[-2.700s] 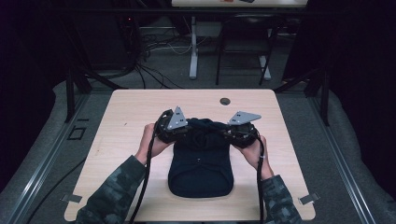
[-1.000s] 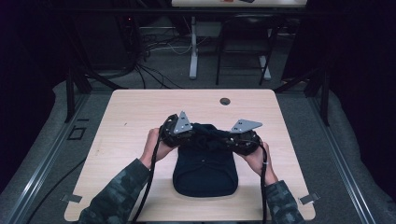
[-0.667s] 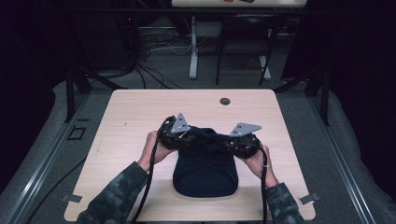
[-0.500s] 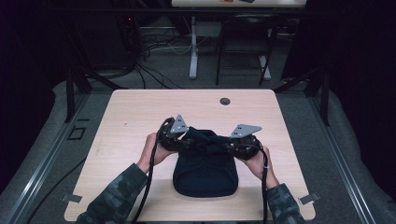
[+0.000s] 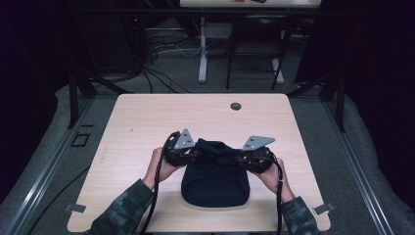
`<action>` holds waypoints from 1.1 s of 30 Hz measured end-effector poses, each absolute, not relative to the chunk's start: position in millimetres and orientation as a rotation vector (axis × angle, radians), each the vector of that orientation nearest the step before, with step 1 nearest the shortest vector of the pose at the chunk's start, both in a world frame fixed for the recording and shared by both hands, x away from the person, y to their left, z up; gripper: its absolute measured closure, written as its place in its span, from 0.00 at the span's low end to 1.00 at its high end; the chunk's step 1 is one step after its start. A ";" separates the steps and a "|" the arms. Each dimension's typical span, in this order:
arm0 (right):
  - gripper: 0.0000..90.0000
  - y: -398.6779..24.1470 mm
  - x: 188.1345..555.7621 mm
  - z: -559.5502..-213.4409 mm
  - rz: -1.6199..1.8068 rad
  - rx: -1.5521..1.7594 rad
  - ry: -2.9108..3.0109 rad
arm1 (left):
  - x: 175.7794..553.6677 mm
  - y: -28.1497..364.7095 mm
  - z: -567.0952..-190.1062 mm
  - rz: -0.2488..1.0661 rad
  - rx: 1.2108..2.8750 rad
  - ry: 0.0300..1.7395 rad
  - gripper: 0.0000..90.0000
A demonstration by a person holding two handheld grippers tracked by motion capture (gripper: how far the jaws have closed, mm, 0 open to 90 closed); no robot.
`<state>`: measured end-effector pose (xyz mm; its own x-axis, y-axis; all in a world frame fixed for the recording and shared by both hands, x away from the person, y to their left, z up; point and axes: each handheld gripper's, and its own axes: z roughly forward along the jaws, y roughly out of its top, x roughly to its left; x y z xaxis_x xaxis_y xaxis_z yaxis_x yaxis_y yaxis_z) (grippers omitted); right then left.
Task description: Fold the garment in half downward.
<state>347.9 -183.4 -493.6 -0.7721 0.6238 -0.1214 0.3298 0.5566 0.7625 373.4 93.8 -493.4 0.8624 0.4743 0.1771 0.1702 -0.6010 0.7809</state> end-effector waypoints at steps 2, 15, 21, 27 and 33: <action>0.80 -183.7 345.8 -495.0 1.060 0.773 2.420 | 370.1 93.5 -495.5 0.466 2.200 0.464 0.75; 0.79 -185.5 330.3 -502.5 1.023 0.757 2.456 | 353.7 93.9 -508.4 0.446 2.200 0.424 0.79; 0.78 -184.2 324.9 -509.0 1.004 0.753 2.482 | 349.1 95.8 -515.5 0.424 2.209 0.417 0.79; 0.78 -181.7 320.5 -517.9 0.995 0.765 2.509 | 344.0 98.4 -527.7 0.394 2.210 0.426 0.79; 0.76 -180.3 315.3 -527.3 0.962 0.772 2.534 | 339.2 98.2 -535.9 0.366 2.233 0.416 0.78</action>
